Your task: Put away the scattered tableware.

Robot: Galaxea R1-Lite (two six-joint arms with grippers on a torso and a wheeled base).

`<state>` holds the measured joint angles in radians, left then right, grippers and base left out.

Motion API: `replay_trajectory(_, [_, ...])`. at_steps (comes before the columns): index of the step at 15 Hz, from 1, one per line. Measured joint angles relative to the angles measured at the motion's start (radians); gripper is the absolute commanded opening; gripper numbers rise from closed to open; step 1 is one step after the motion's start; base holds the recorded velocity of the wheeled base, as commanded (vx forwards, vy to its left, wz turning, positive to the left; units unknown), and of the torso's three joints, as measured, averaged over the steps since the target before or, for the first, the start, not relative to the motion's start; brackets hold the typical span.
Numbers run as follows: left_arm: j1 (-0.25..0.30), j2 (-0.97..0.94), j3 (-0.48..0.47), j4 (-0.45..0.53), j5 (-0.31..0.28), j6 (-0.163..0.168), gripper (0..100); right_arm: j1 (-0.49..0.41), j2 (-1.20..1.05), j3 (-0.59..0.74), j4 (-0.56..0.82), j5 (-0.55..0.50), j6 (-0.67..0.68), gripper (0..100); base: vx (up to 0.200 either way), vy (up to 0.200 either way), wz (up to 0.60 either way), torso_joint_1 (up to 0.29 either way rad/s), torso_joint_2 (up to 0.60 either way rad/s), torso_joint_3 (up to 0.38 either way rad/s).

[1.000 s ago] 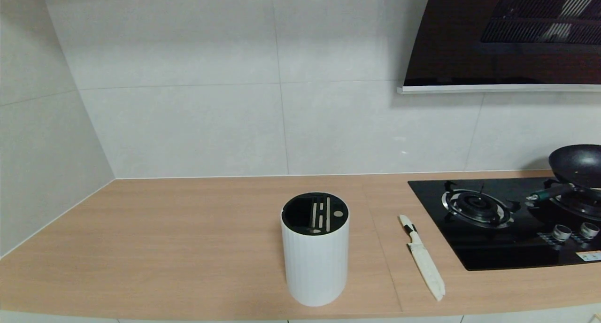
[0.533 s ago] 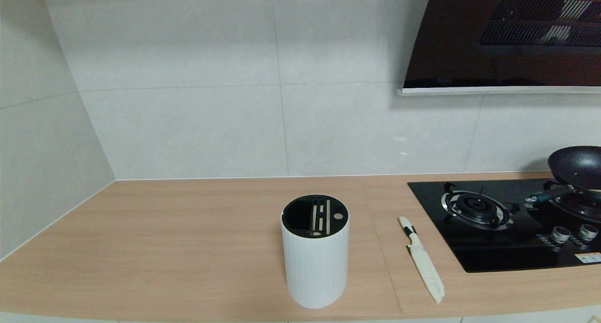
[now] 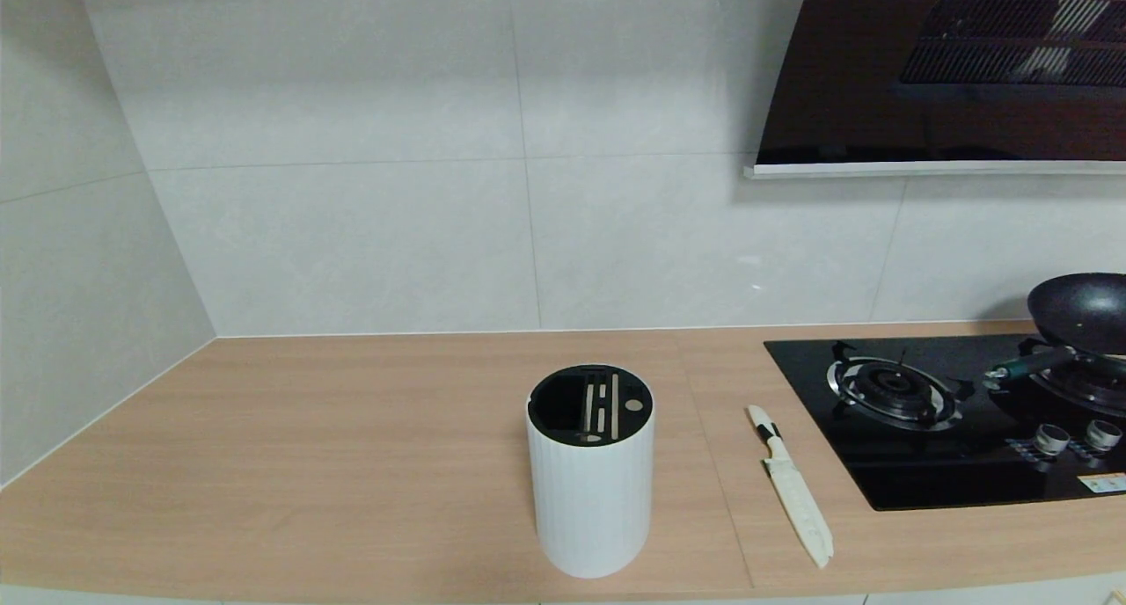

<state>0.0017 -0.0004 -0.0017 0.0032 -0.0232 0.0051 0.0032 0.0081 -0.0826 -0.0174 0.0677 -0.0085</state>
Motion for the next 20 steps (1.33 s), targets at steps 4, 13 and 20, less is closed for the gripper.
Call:
replay_trajectory(4, [0.000,0.000,0.000,0.000,0.000,0.001,100,0.023,0.165,-0.107,0.002,0.021,0.009,100,0.000,0.000,0.00,0.000,0.00,0.000])
replay_trajectory(13, [0.000,0.000,0.000,0.000,0.000,0.001,100,0.099,0.984,-0.310,-0.210,0.027,0.029,100,0.000,0.000,0.00,0.000,0.00,0.000])
replay_trajectory(20, [0.000,0.000,0.000,0.000,0.000,0.000,100,0.172,1.510,-0.435,-0.470,0.022,0.035,100,0.000,0.000,0.00,0.000,0.00,0.000])
